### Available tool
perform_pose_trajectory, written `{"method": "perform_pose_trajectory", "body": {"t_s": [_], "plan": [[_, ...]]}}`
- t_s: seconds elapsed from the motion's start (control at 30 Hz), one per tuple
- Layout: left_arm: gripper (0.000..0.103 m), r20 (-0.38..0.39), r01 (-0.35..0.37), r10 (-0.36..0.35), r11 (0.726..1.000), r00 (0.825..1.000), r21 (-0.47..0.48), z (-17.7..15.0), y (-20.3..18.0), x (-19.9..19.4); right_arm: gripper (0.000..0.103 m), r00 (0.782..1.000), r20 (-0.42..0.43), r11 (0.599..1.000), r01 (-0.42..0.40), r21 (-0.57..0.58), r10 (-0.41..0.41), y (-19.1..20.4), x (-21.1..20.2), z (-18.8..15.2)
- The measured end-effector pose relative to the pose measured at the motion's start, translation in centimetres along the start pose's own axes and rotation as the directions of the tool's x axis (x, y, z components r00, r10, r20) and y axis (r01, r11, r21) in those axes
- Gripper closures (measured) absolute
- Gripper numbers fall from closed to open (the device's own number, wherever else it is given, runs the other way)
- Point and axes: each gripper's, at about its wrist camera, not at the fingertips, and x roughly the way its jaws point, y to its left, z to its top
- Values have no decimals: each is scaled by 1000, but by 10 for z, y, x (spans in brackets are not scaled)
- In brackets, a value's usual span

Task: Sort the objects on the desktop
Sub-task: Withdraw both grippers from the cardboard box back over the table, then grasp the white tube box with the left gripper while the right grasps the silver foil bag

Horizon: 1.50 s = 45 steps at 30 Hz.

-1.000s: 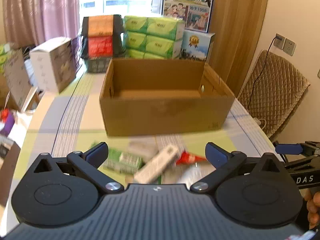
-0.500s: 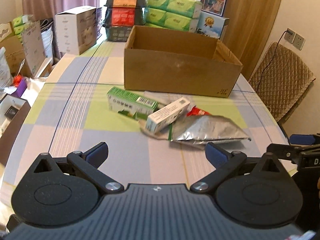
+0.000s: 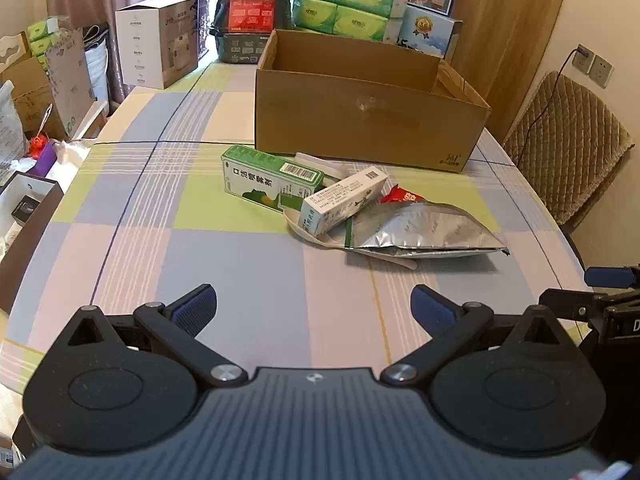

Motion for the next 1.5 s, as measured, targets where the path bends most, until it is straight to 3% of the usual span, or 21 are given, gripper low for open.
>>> {"method": "perform_pose_trajectory", "body": {"t_s": [0.43,0.77,0.93,1.0,1.1,1.2,1.33,1.5], "plan": [[2,-19,4,-4,1000,1000,11,-2,2,10,2,1000,-9,999,-21,-37,20,2,11,0],[2,-32,23,-20,995,999,93,17,3,25,2,997,-39,952,-72,-297,63,5,34,33],[3,-56,65,-54,972,997,227,37,-2,39,2,991,-95,851,-130,-509,95,7,55,55],[9,-72,69,-51,957,996,282,44,-4,49,2,985,-137,780,-166,-603,104,11,66,60],[10,-92,75,-45,933,995,353,54,-6,64,2,975,-206,676,-204,-708,78,15,86,63],[13,-115,85,-40,907,993,413,60,-8,81,2,963,-260,595,-246,-765,64,15,106,66],[14,-145,122,-63,888,987,444,66,-8,99,2,942,-330,533,-310,-787,60,13,131,74],[14,-168,154,-84,870,982,468,68,-10,122,2,919,-390,502,-365,-784,59,18,159,81]]}}
